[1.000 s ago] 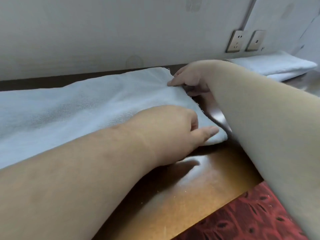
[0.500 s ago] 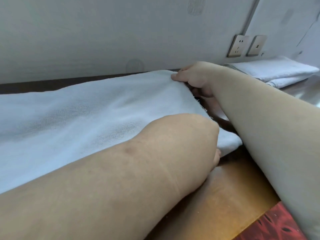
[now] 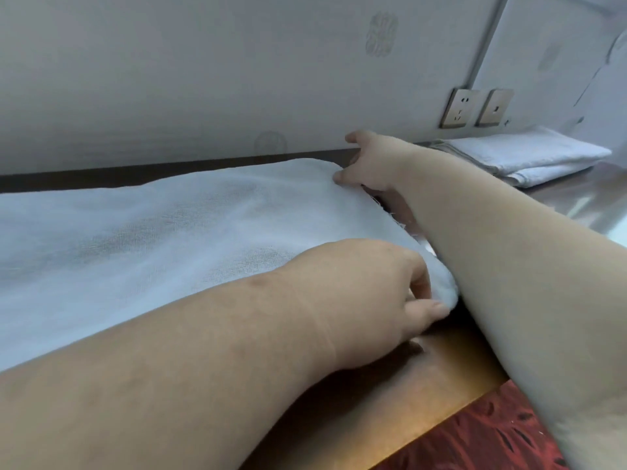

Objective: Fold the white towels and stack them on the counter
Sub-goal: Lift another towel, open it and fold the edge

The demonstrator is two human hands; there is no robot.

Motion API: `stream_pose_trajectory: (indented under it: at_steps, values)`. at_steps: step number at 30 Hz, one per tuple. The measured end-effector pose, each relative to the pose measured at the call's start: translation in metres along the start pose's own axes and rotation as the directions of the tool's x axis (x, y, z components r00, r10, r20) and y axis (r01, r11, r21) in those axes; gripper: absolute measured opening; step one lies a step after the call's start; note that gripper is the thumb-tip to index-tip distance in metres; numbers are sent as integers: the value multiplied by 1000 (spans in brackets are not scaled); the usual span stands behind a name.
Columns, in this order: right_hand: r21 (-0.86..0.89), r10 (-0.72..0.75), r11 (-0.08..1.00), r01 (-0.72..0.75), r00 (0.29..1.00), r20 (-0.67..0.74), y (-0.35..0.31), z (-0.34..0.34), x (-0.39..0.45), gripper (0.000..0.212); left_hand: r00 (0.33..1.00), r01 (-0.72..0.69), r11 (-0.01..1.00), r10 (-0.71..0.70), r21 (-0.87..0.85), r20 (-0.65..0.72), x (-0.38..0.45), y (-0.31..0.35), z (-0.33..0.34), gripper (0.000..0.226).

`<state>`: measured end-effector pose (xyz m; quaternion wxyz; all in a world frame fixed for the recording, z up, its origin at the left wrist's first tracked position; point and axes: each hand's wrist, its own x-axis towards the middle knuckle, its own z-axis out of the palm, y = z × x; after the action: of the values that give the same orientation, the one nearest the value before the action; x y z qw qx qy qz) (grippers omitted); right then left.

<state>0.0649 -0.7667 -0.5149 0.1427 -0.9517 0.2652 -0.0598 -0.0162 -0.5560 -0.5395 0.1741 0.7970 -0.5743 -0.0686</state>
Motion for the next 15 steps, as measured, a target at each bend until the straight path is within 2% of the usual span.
stream_pose_trajectory:
  at_steps: [1,2,4,5,9,12,15]
  values:
    - [-17,-12,1000,12,1000,14,-1,-12,-16,77,999,15,1000,-15,2,30,1,-2,-4,20]
    - [6,-43,999,43,999,22,2,-24,-35,71,997,42,998,-39,-41,68,3,-3,-9,19]
    - [101,-123,987,122,992,8,11,-36,-88,45,994,93,994,-88,-66,71,5,-7,-18,15]
    - [130,-173,976,172,985,-5,16,-33,-119,39,989,127,991,-123,-51,83,6,-9,-23,14]
    - [170,-360,916,363,932,-53,31,13,-220,49,936,308,938,-329,158,127,21,-27,-52,24]
    - [176,-386,902,394,919,-80,39,27,-228,50,892,418,873,-447,250,69,55,-43,-68,25]
    - [193,-368,904,382,924,-108,43,25,-222,35,894,436,836,-445,332,-54,96,-63,-66,34]
